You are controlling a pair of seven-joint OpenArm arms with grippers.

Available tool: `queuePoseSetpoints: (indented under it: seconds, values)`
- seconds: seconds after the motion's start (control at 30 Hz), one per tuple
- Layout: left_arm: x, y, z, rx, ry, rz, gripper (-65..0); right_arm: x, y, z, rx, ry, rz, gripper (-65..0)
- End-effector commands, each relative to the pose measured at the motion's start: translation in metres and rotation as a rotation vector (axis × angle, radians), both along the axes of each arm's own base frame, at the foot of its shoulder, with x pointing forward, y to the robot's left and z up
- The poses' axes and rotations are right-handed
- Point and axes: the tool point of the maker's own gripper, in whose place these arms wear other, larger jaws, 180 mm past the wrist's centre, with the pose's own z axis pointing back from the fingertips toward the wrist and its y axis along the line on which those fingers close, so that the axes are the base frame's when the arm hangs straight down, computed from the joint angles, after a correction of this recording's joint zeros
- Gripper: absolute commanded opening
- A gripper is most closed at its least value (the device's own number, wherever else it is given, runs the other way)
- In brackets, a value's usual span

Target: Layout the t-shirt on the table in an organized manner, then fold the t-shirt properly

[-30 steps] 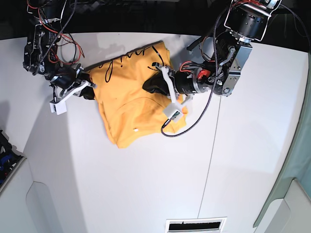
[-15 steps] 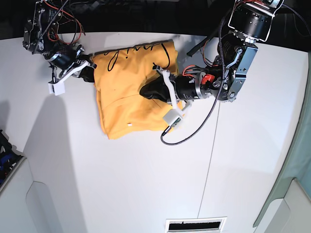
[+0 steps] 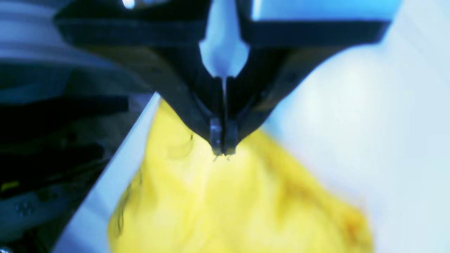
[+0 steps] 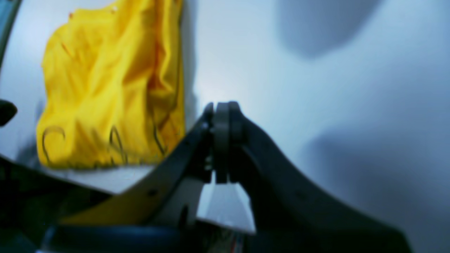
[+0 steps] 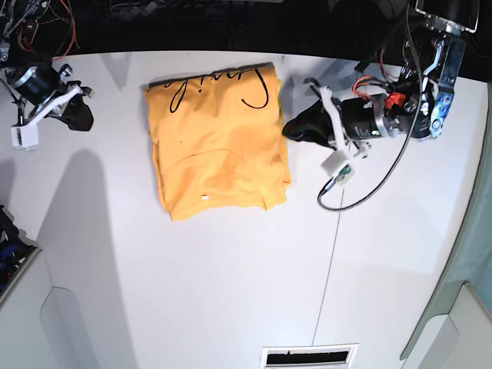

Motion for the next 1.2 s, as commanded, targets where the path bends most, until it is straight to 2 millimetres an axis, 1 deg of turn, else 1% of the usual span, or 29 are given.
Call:
queuePoseSetpoints:
  seconds: [0.0,0.1,0.2,0.3,0.4,0.53,0.6,0.67,0.8,0.87,0.93,1.03,1.1,1.17]
  values:
    - [-0.005,0.005,0.009,-0.018,-0.02,0.009,-65.0,-0.005,-0.005,0.008,-0.008,-0.015,0.017,-65.0]
    - [-0.047,0.024,0.0,0.016,0.048,0.044,-65.0,-0.038,-0.01,-0.002,0.002,0.068,0.04,-65.0]
    - [-0.1,0.036,-0.013,0.05,0.159,0.064,-65.0,-0.073,-0.004,-0.014,0.02,0.167,0.082,-65.0]
    - [-0.165,0.048,-0.036,0.152,0.296,0.035,-65.0,-0.109,0.012,-0.028,0.026,0.274,0.176,-65.0]
    - [-0.228,0.057,-0.05,0.246,0.411,-0.004,-65.0,-0.147,0.029,-0.041,0.018,0.385,0.293,-65.0]
    - [-0.298,0.074,-0.061,0.34,0.575,-0.052,-65.0,-0.194,0.049,-0.055,0.022,0.511,0.42,-65.0]
    - [-0.326,0.086,-0.069,0.374,0.674,-0.058,-65.0,-0.215,0.058,-0.063,0.014,0.572,0.477,-65.0]
    - [-0.346,0.096,-0.079,0.387,0.75,-0.041,-65.0,-0.238,0.064,-0.073,-0.002,0.652,0.534,-65.0]
    - [-0.373,0.112,-0.108,0.462,0.894,-0.023,-65.0,-0.281,0.07,-0.093,-0.039,0.785,0.618,-65.0]
    - [-0.384,0.118,-0.124,0.533,0.955,-0.039,-65.0,-0.296,0.068,-0.105,-0.066,0.846,0.652,-65.0]
    - [-0.394,0.122,-0.138,0.6,0.996,-0.065,-65.0,-0.311,0.061,-0.116,-0.114,0.926,0.68,-65.0]
    - [-0.398,0.117,-0.157,0.637,1.0,-0.129,-65.0,-0.329,0.057,-0.128,-0.148,1.029,0.709,-65.0]
    - [-0.394,0.108,-0.166,0.635,1.006,-0.167,-65.0,-0.33,0.062,-0.135,-0.131,1.053,0.692,-65.0]
    - [-0.386,0.096,-0.175,0.624,1.006,-0.181,-65.0,-0.328,0.067,-0.141,-0.117,1.065,0.676,-65.0]
